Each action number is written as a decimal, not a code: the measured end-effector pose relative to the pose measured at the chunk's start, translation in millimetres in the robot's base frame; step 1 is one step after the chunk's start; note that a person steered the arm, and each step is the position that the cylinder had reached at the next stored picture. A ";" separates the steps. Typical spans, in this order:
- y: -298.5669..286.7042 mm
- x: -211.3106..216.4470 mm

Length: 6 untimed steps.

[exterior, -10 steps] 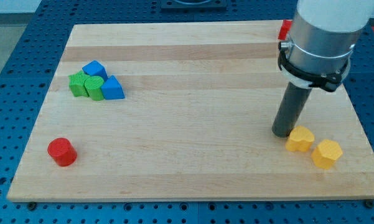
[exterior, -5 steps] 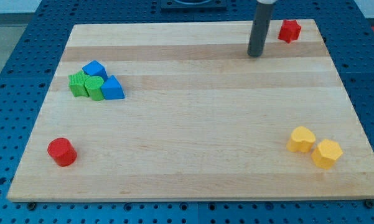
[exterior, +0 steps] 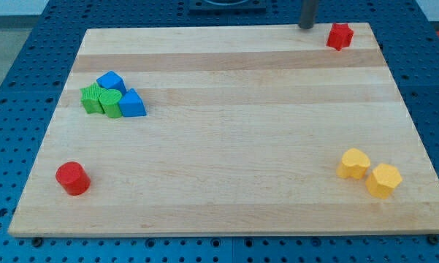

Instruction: Drag the red star top left to the yellow heart

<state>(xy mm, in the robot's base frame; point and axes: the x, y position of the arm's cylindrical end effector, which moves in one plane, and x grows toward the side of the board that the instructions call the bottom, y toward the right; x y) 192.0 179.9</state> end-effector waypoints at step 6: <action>53.1 26.5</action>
<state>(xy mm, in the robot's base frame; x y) 218.5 233.0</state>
